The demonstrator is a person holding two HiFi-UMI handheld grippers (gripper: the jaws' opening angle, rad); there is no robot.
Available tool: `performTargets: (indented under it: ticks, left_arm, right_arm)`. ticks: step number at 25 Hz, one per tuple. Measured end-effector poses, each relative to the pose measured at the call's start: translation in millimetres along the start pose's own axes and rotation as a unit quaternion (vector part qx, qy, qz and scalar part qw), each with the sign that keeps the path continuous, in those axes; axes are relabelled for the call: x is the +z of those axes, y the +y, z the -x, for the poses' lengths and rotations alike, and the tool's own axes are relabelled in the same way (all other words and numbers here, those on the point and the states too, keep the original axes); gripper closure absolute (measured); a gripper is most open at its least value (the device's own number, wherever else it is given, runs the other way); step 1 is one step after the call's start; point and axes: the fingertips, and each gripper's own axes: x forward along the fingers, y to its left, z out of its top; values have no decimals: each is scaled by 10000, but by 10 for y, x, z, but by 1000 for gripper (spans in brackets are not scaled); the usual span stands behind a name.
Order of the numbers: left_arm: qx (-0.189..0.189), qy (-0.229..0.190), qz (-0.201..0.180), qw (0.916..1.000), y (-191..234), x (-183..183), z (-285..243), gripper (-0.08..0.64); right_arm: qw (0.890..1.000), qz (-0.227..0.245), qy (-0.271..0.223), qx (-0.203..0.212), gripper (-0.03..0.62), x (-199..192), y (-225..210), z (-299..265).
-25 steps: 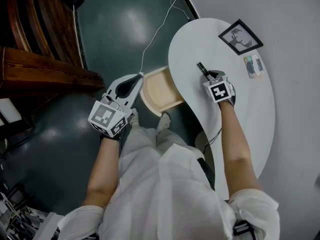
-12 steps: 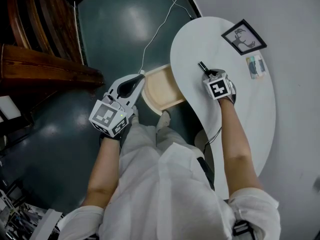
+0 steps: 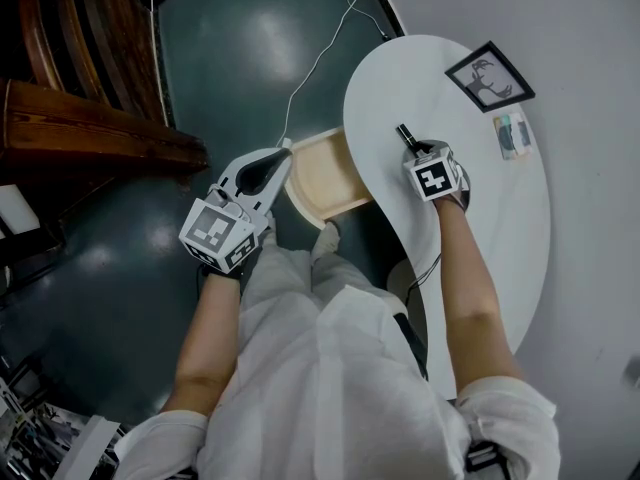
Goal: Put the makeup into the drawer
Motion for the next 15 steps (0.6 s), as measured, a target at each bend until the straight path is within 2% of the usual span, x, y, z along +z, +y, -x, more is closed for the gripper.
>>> performTargets:
  ticks: [8,15]
  left_arm:
    - [139,-16,57,9999,75,-36,112,532]
    - [294,-48,123,9995,189,-65,257,532]
  right_arm:
    - [9995,184,-120,204,506,209,282,-26]
    - [9973,431,-328,506,506,557,685,-15]
